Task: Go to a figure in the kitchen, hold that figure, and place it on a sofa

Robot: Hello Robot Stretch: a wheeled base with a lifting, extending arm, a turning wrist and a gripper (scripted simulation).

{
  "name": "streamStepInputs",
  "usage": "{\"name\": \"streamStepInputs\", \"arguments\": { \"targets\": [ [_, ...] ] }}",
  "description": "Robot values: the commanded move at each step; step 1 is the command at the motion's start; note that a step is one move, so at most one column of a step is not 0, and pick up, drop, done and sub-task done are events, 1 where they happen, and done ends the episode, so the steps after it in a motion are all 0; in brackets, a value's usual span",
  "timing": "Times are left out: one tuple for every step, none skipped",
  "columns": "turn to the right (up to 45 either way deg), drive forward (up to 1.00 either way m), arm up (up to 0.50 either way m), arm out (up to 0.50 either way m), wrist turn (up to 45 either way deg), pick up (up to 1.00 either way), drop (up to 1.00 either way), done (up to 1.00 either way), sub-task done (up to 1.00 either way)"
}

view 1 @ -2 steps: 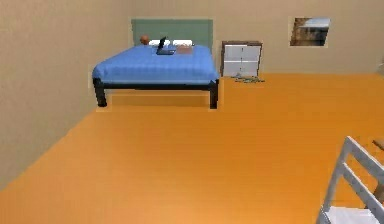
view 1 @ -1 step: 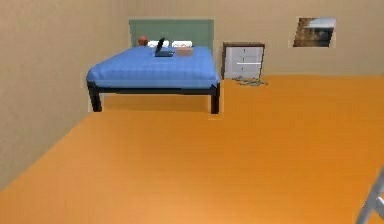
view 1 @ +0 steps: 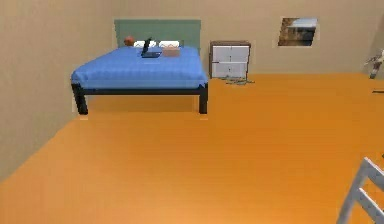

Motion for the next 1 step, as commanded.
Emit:
{"name": "streamStepInputs", "arguments": {
  "targets": [
    [0.0, 0.85, 0.0, 0.0, 0.0, 0.0, 0.0, 0.0, 0.0]
  ]
}}
